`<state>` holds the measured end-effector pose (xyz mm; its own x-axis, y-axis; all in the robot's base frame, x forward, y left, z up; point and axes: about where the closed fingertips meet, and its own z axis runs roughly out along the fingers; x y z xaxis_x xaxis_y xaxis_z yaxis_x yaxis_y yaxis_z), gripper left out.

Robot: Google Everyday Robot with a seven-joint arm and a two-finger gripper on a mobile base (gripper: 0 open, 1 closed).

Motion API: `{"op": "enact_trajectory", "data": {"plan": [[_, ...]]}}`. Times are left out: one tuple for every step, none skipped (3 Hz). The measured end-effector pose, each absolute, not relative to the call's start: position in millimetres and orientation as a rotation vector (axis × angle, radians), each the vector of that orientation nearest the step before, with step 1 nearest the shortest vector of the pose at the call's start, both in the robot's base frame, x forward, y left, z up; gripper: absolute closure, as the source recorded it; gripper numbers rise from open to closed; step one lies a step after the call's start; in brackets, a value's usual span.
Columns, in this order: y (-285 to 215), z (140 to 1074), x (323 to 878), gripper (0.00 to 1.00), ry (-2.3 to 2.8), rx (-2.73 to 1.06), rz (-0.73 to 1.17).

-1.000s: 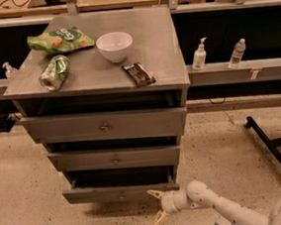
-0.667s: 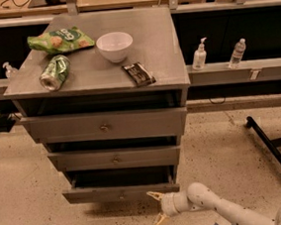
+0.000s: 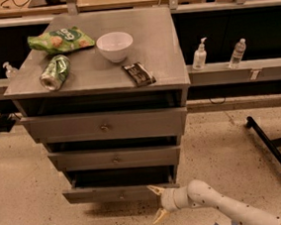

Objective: Open bottom drawer

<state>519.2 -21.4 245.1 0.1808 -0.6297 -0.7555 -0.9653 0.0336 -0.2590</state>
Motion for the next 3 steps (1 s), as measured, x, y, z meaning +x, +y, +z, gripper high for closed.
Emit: {"op": "enact_trajectory", "data": {"plan": [[-21.5,248.2,532.1,0.13,1.535,-1.682,0.5],[-22.1,238.0,544.7,0.13,1.569,-1.683,0.463],[-21.0,224.6,558.5,0.13,1.603,-1.701,0.424]]}}
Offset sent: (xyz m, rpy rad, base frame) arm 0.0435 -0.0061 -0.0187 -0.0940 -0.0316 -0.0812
